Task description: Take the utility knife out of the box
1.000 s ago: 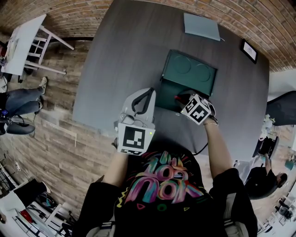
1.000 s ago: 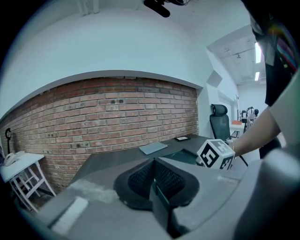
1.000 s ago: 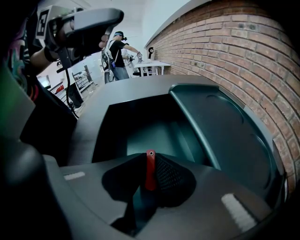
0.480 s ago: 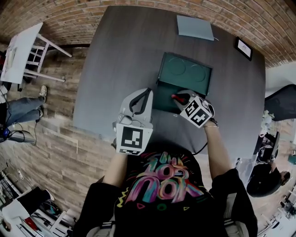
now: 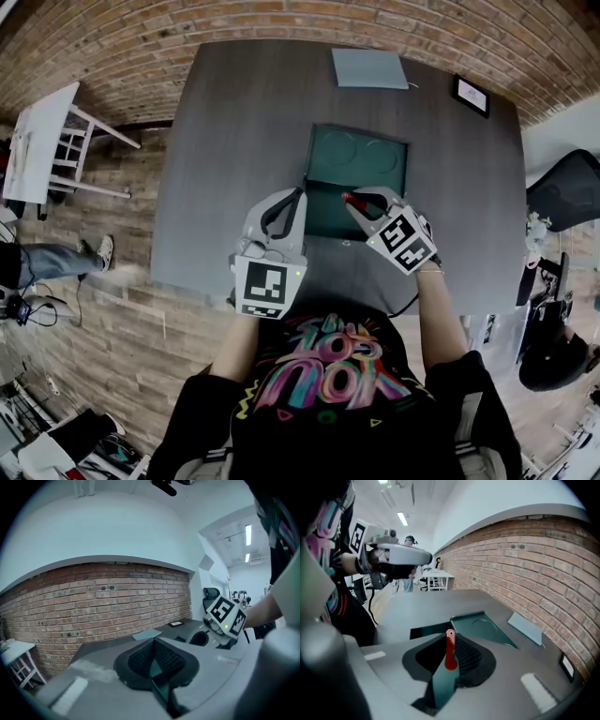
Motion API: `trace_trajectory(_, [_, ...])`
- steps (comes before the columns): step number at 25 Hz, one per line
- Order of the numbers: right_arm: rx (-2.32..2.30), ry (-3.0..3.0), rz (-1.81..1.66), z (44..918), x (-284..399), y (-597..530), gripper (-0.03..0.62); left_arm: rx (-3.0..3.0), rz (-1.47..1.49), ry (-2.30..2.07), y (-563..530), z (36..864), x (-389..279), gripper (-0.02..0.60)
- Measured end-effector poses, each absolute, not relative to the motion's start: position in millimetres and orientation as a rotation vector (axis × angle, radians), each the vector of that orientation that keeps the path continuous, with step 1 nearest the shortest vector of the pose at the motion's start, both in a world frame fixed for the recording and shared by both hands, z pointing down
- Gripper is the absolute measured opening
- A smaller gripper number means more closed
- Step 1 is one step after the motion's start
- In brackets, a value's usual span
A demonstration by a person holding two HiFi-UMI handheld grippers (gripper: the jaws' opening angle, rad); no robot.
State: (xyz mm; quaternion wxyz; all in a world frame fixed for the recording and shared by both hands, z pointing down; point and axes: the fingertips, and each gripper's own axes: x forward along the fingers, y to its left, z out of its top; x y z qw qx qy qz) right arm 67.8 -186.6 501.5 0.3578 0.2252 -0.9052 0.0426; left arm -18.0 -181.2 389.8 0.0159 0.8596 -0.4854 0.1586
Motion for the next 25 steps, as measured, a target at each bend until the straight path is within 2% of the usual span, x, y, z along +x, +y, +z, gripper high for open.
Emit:
trace_trajectory(14, [1.069,-2.679,0.090,381.9,108.0,-196.3,0.057,2.731,0.454,-1.438,-187.5,380.1,12.2,0.000])
trace_trajectory(25, [1.276,-2.810,0.024,343.1,143.3,-174.6,0.057,2.703,0.317,-1.406,-188.0,374.1,18.8,0.000])
